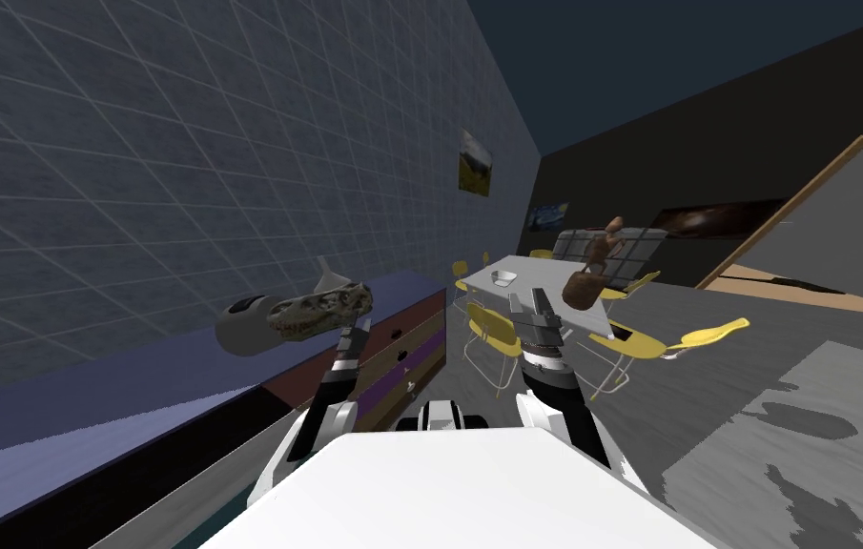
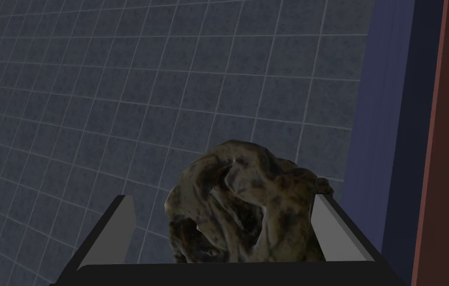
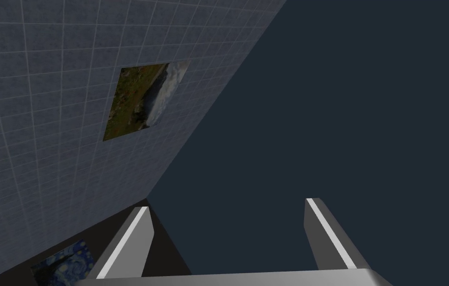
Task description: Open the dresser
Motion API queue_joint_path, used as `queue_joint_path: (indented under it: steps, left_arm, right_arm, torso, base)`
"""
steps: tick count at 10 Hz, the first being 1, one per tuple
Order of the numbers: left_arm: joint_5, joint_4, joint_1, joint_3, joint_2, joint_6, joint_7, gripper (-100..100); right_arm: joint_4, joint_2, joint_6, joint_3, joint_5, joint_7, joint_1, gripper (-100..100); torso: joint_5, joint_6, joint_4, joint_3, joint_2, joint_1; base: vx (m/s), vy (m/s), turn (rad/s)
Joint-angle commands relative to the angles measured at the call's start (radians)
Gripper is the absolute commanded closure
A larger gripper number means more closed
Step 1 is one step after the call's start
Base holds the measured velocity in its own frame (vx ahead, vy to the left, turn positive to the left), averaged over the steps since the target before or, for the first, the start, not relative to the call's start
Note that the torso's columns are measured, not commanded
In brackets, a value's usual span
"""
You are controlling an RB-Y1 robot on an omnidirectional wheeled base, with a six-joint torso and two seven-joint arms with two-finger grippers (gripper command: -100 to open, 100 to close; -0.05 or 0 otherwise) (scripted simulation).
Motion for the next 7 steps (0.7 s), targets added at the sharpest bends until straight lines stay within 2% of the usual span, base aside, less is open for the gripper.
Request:
queue_joint_path:
  steps: [1, 7]
  left_arm:
    - [0.017, 0.061, -0.008, 0.013, 0.001, 0.006, 0.007, -100]
    - [0.043, 0.156, -0.027, 0.036, 0.002, 0.019, 0.018, -100]
  right_arm:
    - [0.0, 0.0, 0.0, 0.0, 0.0, 0.0, 0.0, 0]
    - [0.0, 0.0, 0.0, 0.0, 0.0, 0.0, 0.0, 0]
  torso:
    - [0.0, 0.0, 0.0, 0.0, -0.001, -0.001]
    - [0.008, 0.003, -0.012, -0.005, -0.012, 0.003]
  base:
    - [0.033, -0.085, 0.087]
    - [0.018, -0.069, 0.046]
